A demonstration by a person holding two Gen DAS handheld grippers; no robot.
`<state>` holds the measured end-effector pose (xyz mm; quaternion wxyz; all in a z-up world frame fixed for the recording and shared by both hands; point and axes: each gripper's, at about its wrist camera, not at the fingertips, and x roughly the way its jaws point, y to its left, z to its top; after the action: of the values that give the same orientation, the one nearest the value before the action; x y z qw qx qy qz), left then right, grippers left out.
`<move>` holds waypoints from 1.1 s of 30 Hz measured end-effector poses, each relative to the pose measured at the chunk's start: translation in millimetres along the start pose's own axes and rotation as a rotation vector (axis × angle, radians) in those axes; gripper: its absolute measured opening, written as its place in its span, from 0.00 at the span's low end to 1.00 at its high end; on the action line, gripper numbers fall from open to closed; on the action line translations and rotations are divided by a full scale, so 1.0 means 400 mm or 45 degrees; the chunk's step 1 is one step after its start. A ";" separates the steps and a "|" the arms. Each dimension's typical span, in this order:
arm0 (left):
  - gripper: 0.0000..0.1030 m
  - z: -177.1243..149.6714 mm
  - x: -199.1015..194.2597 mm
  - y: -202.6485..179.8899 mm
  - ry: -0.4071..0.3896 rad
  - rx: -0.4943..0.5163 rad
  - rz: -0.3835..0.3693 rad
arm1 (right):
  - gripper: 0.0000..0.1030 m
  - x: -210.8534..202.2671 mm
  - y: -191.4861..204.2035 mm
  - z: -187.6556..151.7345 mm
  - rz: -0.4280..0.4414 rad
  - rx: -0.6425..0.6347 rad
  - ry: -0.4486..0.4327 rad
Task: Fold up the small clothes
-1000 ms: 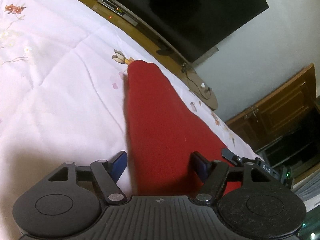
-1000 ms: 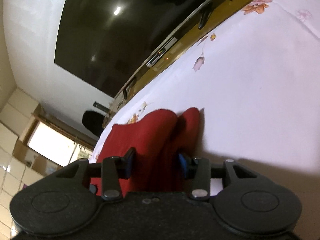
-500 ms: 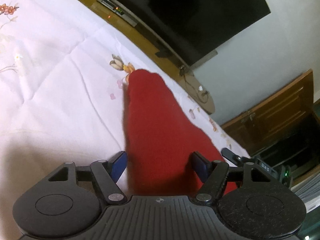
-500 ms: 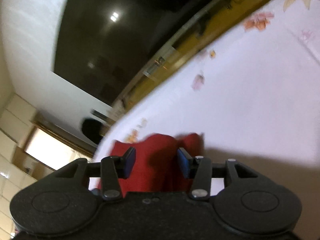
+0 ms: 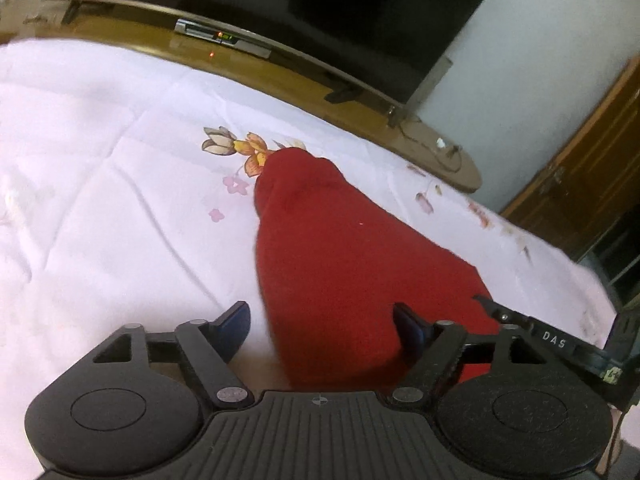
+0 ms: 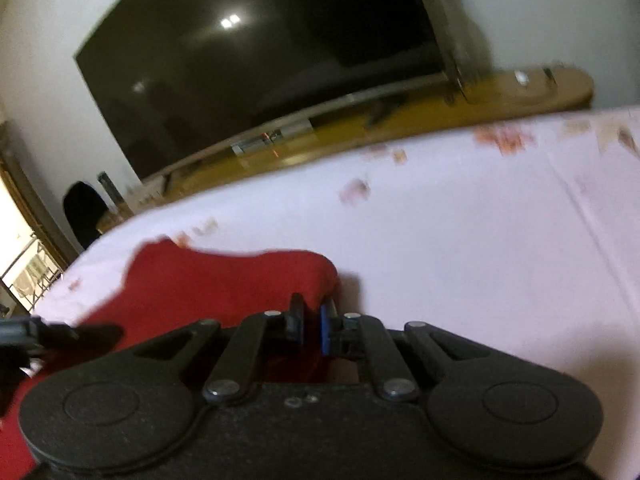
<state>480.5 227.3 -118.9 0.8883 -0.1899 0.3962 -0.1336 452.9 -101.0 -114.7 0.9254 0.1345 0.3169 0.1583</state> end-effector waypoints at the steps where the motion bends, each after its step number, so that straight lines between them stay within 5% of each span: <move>1: 0.78 0.002 0.001 -0.004 0.003 0.008 0.009 | 0.08 0.002 -0.004 -0.006 -0.005 0.013 -0.002; 6: 0.79 0.017 -0.031 -0.002 0.033 -0.017 0.007 | 0.21 -0.004 -0.012 0.012 0.000 0.100 0.057; 9: 0.79 0.009 -0.115 0.000 -0.038 0.012 0.040 | 0.21 -0.078 -0.011 0.036 0.053 0.108 0.011; 15: 0.79 -0.023 -0.187 -0.100 -0.119 0.220 -0.052 | 0.21 -0.176 0.086 0.014 0.155 -0.043 0.010; 18: 0.79 -0.056 -0.113 -0.145 -0.004 0.424 0.109 | 0.16 -0.123 0.133 -0.030 0.036 -0.216 0.112; 21: 0.81 -0.051 -0.092 -0.059 0.059 0.185 0.003 | 0.20 -0.098 0.119 -0.042 -0.037 -0.245 0.111; 23: 0.81 -0.057 -0.134 -0.021 0.013 0.082 -0.014 | 0.20 -0.103 0.127 -0.033 -0.063 -0.262 0.133; 28: 0.81 -0.127 -0.286 -0.003 -0.104 0.090 -0.066 | 0.24 -0.220 0.156 -0.046 -0.055 -0.321 0.088; 33: 0.81 -0.195 -0.267 -0.076 -0.048 0.224 -0.041 | 0.25 -0.282 0.229 -0.129 0.043 -0.415 0.112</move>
<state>349.6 223.5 -83.6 0.9067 -0.1200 0.3630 -0.1783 316.7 -52.3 -60.6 0.9175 -0.0192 0.3249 0.2288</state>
